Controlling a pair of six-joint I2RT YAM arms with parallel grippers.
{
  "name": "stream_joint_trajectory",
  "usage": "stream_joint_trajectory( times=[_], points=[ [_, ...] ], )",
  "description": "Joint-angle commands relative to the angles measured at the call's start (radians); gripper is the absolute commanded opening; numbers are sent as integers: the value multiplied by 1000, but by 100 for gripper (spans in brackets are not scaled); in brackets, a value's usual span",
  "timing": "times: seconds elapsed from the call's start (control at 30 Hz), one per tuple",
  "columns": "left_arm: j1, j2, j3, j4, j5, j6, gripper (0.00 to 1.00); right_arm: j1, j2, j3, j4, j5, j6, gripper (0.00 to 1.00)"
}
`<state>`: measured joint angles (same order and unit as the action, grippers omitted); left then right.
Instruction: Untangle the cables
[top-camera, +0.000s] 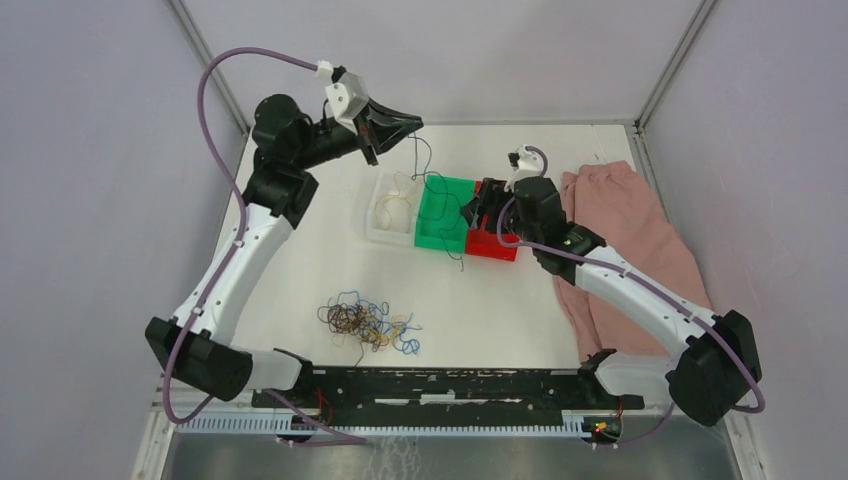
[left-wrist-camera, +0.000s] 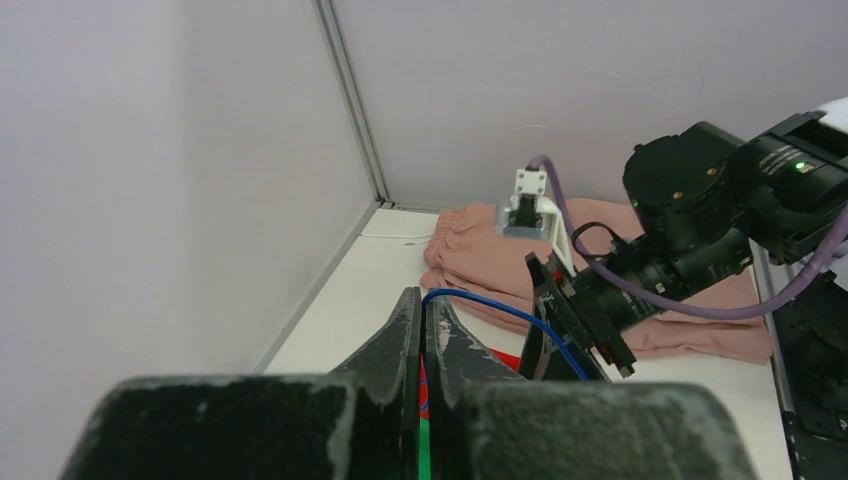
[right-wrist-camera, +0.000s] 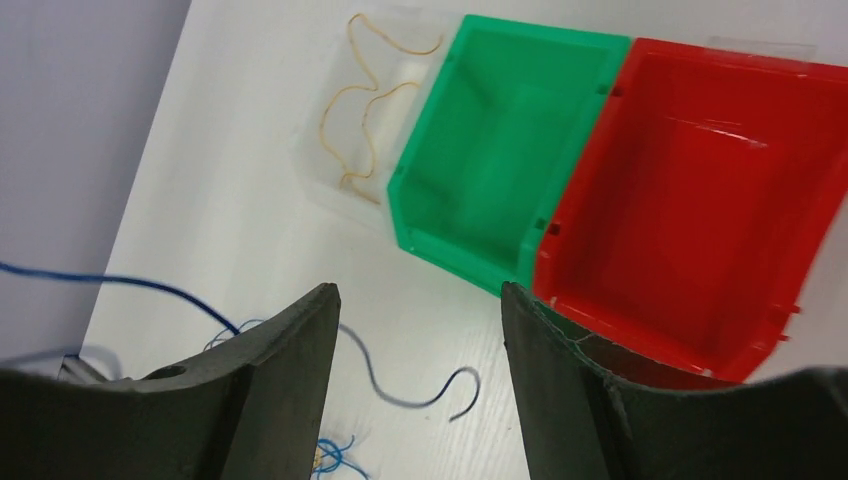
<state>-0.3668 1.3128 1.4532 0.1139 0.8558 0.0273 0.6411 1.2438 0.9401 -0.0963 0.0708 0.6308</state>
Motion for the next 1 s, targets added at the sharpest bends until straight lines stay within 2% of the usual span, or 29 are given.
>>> stream_joint_trajectory(
  times=[0.0, 0.33, 0.63, 0.83, 0.97],
  points=[
    [-27, 74, 63, 103, -37, 16, 3, -48, -61, 5, -3, 62, -5, 67],
    [-53, 321, 263, 86, -54, 61, 3, -121, -46, -19, 29, 49, -18, 67],
    [-52, 422, 354, 80, -95, 130, 3, -168, -10, -26, 48, -11, -19, 66],
    [-52, 397, 265, 61, -124, 224, 3, -184, -10, -44, 62, -31, -7, 66],
    [-52, 412, 284, 96, -156, 243, 3, -193, -5, -49, 68, -48, 7, 66]
  ],
)
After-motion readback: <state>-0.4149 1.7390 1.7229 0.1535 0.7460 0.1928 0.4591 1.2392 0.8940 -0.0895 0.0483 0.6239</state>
